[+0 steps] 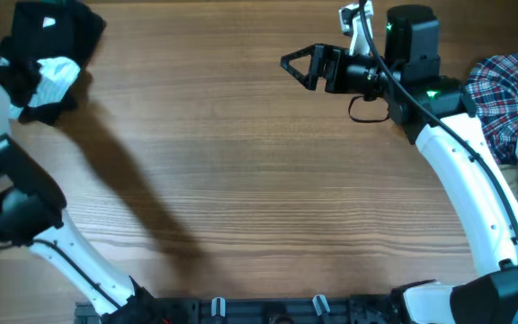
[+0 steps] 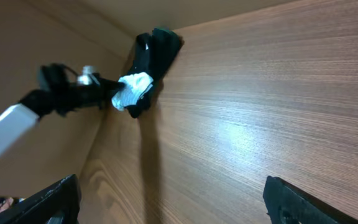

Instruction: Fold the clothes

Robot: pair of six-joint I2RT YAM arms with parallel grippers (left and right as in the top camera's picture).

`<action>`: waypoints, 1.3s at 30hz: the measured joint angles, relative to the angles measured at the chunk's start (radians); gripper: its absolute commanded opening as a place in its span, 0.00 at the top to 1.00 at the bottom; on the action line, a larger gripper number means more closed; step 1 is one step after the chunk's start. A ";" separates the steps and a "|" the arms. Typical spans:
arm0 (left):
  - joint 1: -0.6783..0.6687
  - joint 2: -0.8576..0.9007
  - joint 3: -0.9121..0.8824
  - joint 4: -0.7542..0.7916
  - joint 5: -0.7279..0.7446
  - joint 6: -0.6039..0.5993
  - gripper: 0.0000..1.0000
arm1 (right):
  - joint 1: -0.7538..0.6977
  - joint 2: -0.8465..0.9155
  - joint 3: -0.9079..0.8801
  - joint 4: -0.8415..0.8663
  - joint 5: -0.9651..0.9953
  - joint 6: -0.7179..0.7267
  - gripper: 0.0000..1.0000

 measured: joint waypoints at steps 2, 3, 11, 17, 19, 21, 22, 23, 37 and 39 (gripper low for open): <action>0.002 -0.051 0.000 -0.011 0.004 0.000 0.96 | 0.000 0.000 0.000 0.000 0.000 0.000 0.05; 0.002 -0.084 0.000 -0.021 0.008 0.000 0.96 | 0.000 0.000 0.000 0.000 0.000 0.000 0.05; 0.008 -0.117 0.000 -0.074 -0.117 0.000 0.96 | 0.000 0.000 0.000 -0.003 0.000 -0.002 0.05; 0.048 -0.010 0.000 -0.091 -0.212 0.000 0.96 | 0.000 0.000 0.000 -0.008 0.000 -0.004 0.05; 0.057 0.033 0.000 -0.089 -0.222 0.000 0.96 | 0.000 0.000 0.000 -0.008 0.000 -0.004 0.05; 0.061 0.067 0.000 -0.076 -0.230 0.000 0.96 | 0.000 0.000 0.000 -0.008 0.000 -0.004 0.05; 0.061 0.074 0.000 -0.072 -0.230 0.000 0.96 | 0.000 0.000 0.000 -0.008 0.000 -0.004 0.05; 0.061 0.081 0.000 -0.064 -0.230 0.000 0.96 | 0.000 0.000 0.000 -0.008 0.000 -0.004 0.05; 0.071 -0.044 -0.002 0.024 -0.231 0.000 0.92 | 0.000 0.000 0.000 -0.008 0.000 -0.004 0.05; 0.086 -0.063 -0.002 0.039 -0.245 0.000 0.91 | 0.000 0.000 0.000 -0.008 0.000 -0.004 0.05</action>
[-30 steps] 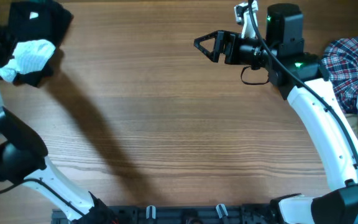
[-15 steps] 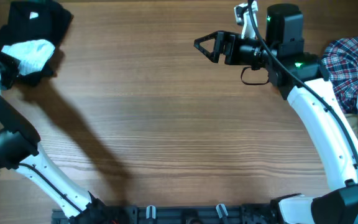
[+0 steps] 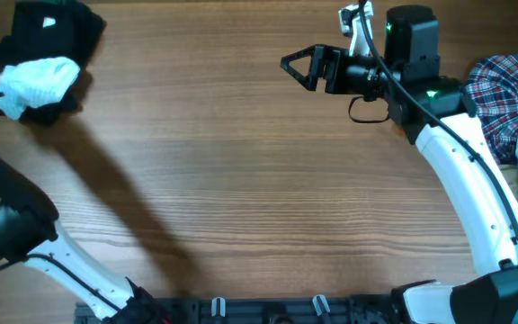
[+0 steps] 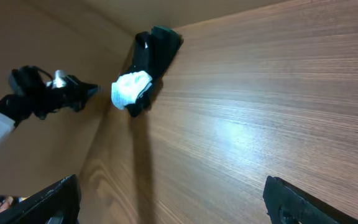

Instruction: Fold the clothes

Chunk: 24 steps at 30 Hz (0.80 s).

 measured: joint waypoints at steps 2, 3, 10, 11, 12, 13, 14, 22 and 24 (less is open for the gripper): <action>0.015 0.002 0.000 -0.004 -0.014 0.000 0.90 | 0.000 0.000 0.000 0.000 0.000 0.000 0.05; 0.019 0.003 0.000 -0.005 -0.017 0.000 0.89 | 0.000 0.000 0.000 0.000 0.000 0.000 0.05; 0.032 0.077 0.000 0.032 -0.027 0.000 0.87 | 0.000 0.000 0.000 0.000 0.000 0.000 0.05; 0.031 0.099 0.000 0.045 -0.024 0.000 0.87 | 0.000 0.000 0.000 0.000 0.000 0.000 0.05; 0.030 0.111 0.000 0.048 -0.022 0.000 0.87 | 0.000 0.000 0.000 0.000 0.000 0.000 0.05; 0.028 0.127 0.000 0.053 -0.018 0.000 0.87 | 0.000 0.000 0.000 0.000 0.000 0.000 0.05; 0.027 0.137 0.000 0.056 -0.017 0.000 0.87 | 0.000 0.000 0.000 0.000 0.000 0.000 0.05; 0.027 0.167 0.000 0.153 0.045 0.000 0.86 | 0.000 0.000 0.000 0.000 0.000 0.000 0.05; 0.026 0.180 0.000 0.176 0.073 0.000 0.86 | 0.000 0.000 0.000 0.000 0.000 0.000 0.05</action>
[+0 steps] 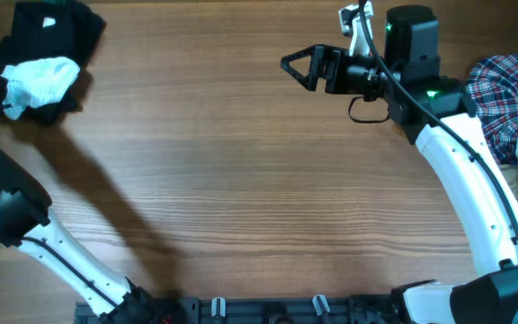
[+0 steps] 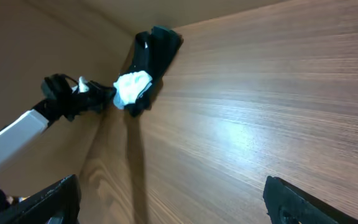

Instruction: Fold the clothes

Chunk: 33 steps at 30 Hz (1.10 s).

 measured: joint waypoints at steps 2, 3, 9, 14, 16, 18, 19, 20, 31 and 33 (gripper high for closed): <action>-0.004 0.004 0.000 0.011 0.019 0.000 0.85 | 0.000 0.000 0.000 0.000 0.000 0.000 0.05; -0.007 0.004 0.000 0.012 0.025 0.000 0.86 | 0.000 0.000 0.000 0.000 0.000 0.000 0.05; -0.037 0.004 0.000 -0.013 0.050 0.000 0.96 | 0.000 0.000 0.000 0.000 0.000 0.000 0.05; -0.051 -0.003 0.000 -0.024 0.069 0.003 0.96 | 0.000 0.000 0.000 0.000 0.000 0.000 0.05; -0.051 -0.022 0.000 -0.026 0.074 0.003 0.96 | 0.000 0.000 0.000 0.000 0.000 0.000 0.05; -0.051 -0.071 0.000 -0.029 0.077 0.003 0.95 | 0.000 0.000 0.000 0.000 0.000 0.000 0.05; -0.051 -0.093 0.000 -0.029 0.077 0.003 0.95 | 0.000 0.000 0.000 0.000 0.000 0.000 0.05; -0.051 -0.115 0.000 -0.029 0.077 0.003 0.96 | 0.000 0.000 0.000 0.000 0.000 0.000 0.06; -0.103 -0.166 0.000 -0.177 0.078 0.003 0.96 | 0.000 0.000 0.000 0.000 -0.008 0.000 0.05; -0.135 -0.163 0.000 -0.179 0.078 0.003 0.96 | 0.000 0.000 0.000 0.000 -0.008 0.000 0.05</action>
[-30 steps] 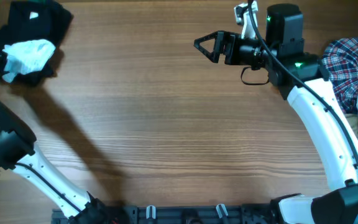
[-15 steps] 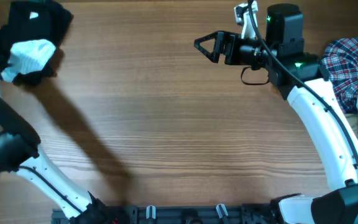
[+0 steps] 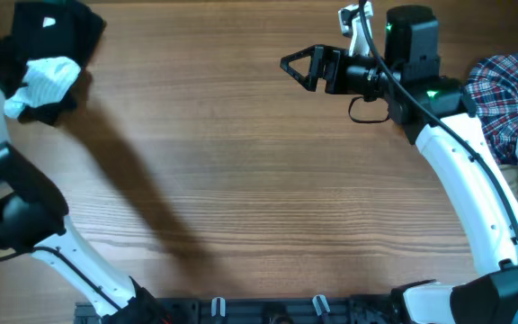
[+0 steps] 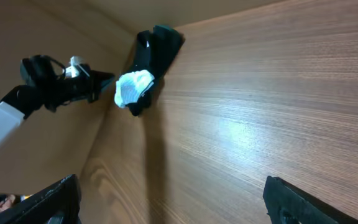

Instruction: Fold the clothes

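Observation:
A black garment point(image 3: 59, 25) lies bunched at the table's far left corner, with a crumpled white cloth point(image 3: 49, 77) on top of it. In the right wrist view the same black garment point(image 4: 157, 46) and white cloth point(image 4: 132, 88) show far off. My left gripper point(image 3: 0, 65) reaches the white cloth's left edge. Its fingertips point(image 4: 104, 79) touch or nearly touch the cloth, and its jaws are too small to read. My right gripper point(image 3: 297, 65) hovers open over bare wood at the back centre, and the wrist view shows that right gripper point(image 4: 171, 183) holding nothing.
A red-and-blue plaid shirt point(image 3: 509, 88) and a pale blue garment are heaped at the right edge beside the right arm's base. The wooden table point(image 3: 241, 180) stretches between the two piles.
My left gripper has shifted from the white cloth's lower left edge to its upper left edge. The cloth looks a little more bunched. The right arm has not moved.
At first my left gripper was right on the white cloth atop the black pile. Then it stood off to the left, with the cloth lying spread and free. After that it was back at the cloth's left edge, where it still is.

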Robot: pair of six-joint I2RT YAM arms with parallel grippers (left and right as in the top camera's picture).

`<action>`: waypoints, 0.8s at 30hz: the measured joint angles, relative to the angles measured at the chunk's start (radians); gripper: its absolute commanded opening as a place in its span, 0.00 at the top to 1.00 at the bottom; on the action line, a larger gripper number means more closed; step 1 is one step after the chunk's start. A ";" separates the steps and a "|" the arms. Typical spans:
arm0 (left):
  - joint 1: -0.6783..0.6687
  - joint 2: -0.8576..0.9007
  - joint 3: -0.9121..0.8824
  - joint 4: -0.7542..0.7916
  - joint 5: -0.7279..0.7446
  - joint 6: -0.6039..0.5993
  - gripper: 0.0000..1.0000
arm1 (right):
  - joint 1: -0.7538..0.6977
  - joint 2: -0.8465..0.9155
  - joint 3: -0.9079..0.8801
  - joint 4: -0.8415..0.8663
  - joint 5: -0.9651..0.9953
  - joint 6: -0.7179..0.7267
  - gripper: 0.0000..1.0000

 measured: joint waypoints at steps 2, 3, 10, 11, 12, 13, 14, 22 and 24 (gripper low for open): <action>-0.020 0.006 0.000 -0.001 -0.001 0.000 0.95 | 0.000 0.000 0.000 0.000 -0.002 0.000 0.05; -0.028 0.013 0.000 -0.004 -0.004 0.000 0.95 | 0.000 0.000 0.000 0.000 -0.004 0.000 0.05; -0.034 0.090 0.000 -0.013 -0.060 0.000 0.92 | 0.000 0.000 0.000 0.000 -0.011 0.000 0.05; -0.033 0.103 0.000 -0.015 -0.065 0.000 0.92 | 0.000 0.000 0.000 0.000 -0.011 0.000 0.05; -0.033 0.115 0.000 -0.016 -0.068 0.000 0.90 | 0.000 0.000 0.000 0.000 -0.011 0.000 0.05; -0.033 0.125 0.000 -0.016 -0.068 0.000 0.89 | 0.000 0.000 0.000 0.000 -0.011 0.000 0.05; -0.033 0.132 0.000 -0.015 -0.068 0.000 0.89 | 0.000 0.000 0.000 0.000 -0.011 0.000 0.05; -0.034 0.143 0.000 -0.014 -0.068 0.000 0.92 | 0.000 0.000 0.000 0.000 -0.011 0.000 0.05; -0.034 0.136 0.000 -0.017 -0.068 0.000 0.92 | 0.000 0.000 0.000 0.000 -0.011 0.000 0.05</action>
